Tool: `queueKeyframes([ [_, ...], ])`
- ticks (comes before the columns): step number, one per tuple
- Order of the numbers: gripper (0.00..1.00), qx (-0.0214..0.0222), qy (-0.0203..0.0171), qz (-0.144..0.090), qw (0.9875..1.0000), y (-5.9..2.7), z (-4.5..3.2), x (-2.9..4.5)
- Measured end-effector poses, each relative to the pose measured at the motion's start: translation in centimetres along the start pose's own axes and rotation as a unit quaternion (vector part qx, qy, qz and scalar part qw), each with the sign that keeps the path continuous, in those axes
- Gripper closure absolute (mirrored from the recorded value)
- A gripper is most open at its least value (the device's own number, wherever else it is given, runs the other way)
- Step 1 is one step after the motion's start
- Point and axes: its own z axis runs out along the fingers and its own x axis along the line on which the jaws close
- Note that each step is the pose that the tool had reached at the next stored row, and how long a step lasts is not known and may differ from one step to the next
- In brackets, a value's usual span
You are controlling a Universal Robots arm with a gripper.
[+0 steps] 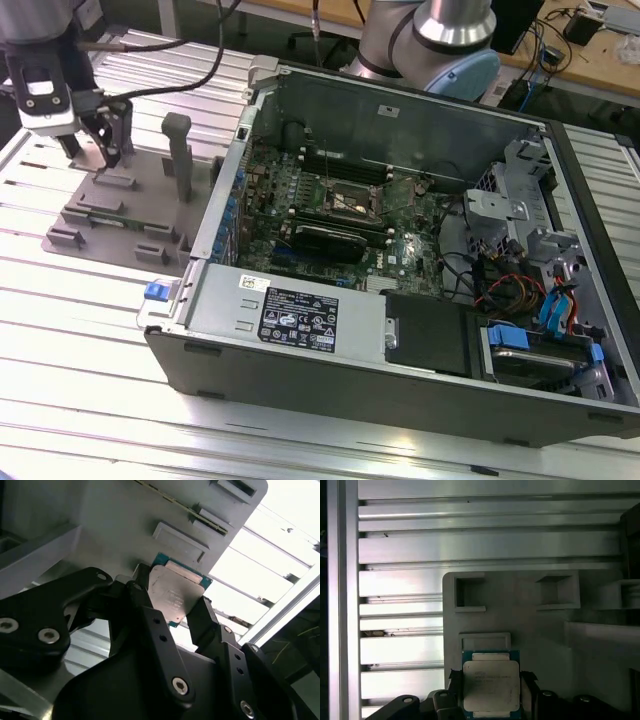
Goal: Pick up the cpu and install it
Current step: 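Pick up the cpu and move it towards the insertion slot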
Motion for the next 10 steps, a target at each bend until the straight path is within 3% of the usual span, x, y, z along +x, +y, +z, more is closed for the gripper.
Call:
queueKeyframes([
  [10, 0.45, 0.0000, 0.0000, 0.000, 1.0000, 0.27, -4.16, -0.09],
])
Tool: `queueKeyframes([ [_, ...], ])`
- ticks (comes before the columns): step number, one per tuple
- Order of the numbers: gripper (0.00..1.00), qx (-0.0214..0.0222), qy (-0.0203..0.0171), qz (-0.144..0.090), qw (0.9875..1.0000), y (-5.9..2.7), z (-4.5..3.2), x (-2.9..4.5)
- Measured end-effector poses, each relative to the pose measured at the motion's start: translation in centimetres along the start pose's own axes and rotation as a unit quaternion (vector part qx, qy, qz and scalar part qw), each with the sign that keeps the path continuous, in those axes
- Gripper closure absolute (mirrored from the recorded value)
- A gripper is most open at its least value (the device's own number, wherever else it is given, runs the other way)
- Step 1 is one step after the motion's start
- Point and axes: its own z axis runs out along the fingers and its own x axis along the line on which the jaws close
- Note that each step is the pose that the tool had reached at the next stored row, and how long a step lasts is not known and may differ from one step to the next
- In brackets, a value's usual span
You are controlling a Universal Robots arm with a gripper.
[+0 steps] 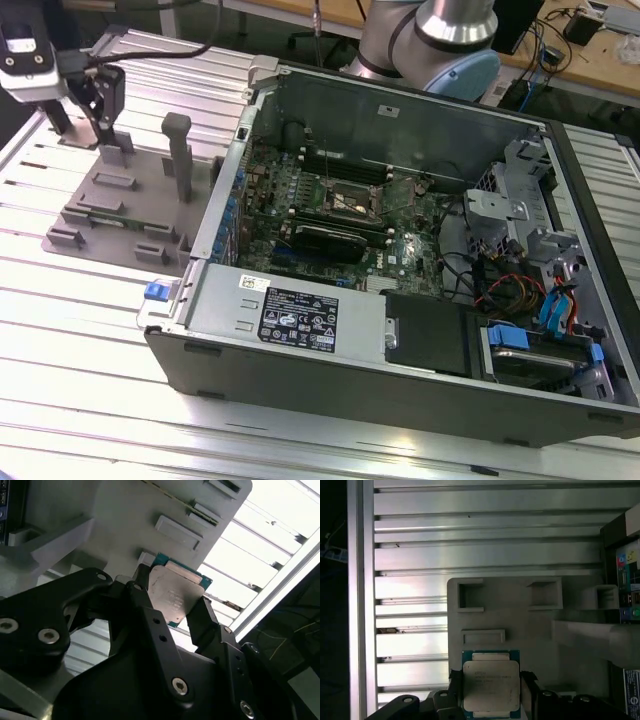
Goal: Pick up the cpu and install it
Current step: 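Pick up the cpu and move it towards the insertion slot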
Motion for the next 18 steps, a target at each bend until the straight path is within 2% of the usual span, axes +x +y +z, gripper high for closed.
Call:
queueKeyframes([
  [5, 0.45, 0.0000, 0.0000, 0.000, 1.0000, 0.14, -2.09, -0.05],
  [8, 0.45, 0.0000, 0.0001, 0.000, 1.0000, 0.26, -4.08, -0.09],
  [11, 0.45, 0.0000, 0.0000, 0.000, 1.0000, 0.34, -5.29, -0.12],
  [12, 0.45, 0.0000, 0.0000, 0.000, 1.0000, 0.44, -6.92, -0.15],
  [13, 0.45, 0.0000, 0.0000, 0.000, 1.0000, 0.48, -7.41, -0.16],
  [15, 0.45, 0.0000, 0.0000, 0.000, 1.0000, 0.58, -9.06, -0.20],
  [18, 0.45, 0.0000, 0.0000, 0.000, 1.0000, 0.64, -10.31, -0.23],
])
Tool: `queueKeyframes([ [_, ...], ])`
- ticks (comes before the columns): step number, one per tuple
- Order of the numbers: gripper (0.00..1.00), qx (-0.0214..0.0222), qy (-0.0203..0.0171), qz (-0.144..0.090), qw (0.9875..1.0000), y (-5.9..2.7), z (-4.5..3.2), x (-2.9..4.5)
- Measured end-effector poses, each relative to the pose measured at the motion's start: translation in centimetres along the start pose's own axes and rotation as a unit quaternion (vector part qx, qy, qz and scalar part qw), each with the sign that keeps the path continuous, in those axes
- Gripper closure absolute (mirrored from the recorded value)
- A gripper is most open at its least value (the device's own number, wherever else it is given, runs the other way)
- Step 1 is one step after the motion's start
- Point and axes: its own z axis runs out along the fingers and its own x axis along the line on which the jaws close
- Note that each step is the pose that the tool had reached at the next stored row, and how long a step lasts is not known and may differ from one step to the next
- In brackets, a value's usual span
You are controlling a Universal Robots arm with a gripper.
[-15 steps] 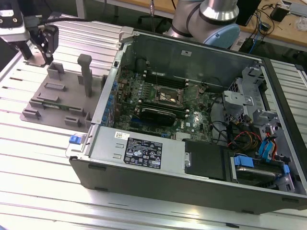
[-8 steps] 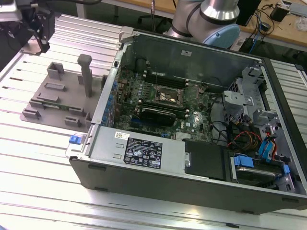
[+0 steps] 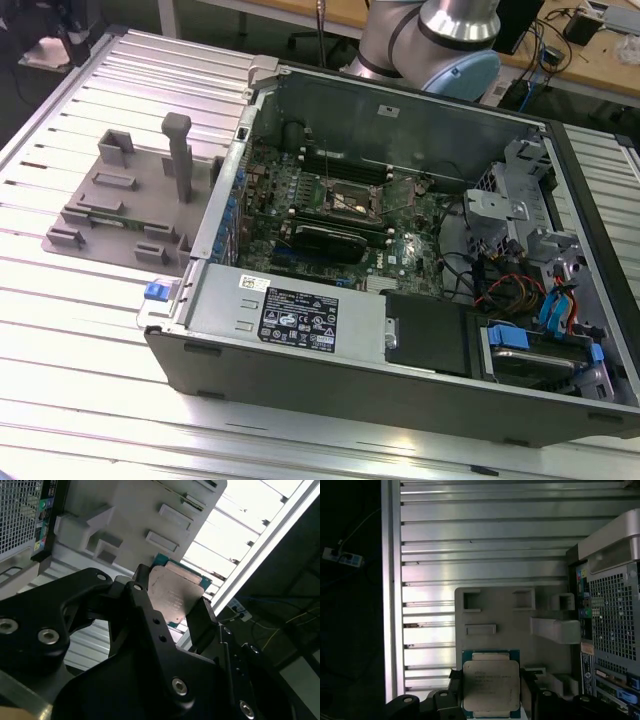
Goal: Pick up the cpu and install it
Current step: 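Pick up the cpu and move it towards the insertion slot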
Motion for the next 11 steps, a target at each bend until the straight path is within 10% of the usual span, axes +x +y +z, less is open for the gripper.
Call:
queueKeyframes([
  [11, 0.45, 0.0000, 0.0000, 0.000, 1.0000, 0.06, -0.39, -0.95],
])
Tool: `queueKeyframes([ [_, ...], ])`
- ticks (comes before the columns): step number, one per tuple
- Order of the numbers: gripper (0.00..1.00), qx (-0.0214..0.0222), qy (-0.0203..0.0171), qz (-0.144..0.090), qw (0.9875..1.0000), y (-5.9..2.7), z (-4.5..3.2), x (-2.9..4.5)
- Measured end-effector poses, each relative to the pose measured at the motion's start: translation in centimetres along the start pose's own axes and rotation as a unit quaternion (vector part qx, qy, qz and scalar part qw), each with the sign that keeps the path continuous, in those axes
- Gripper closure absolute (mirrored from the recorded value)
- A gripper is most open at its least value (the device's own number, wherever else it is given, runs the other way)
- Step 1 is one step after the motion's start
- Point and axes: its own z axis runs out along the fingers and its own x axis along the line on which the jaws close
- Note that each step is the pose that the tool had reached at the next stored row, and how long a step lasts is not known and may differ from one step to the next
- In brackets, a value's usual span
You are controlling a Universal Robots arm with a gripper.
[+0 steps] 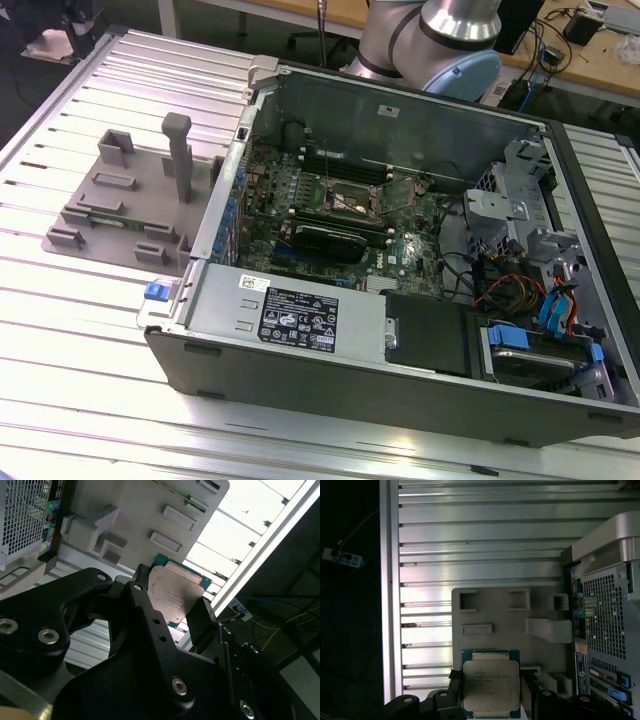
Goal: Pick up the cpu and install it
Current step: 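Pick up the cpu and move it towards the insertion slot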
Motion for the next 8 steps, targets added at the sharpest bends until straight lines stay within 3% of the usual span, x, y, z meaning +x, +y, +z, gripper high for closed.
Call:
queueKeyframes([
  [3, 0.45, 0.0000, 0.0000, 0.000, 1.0000, 0.02, 0.03, -1.09],
  [8, 0.45, 0.0000, 0.0001, 0.000, 1.0000, 0.05, 0.05, -2.31],
])
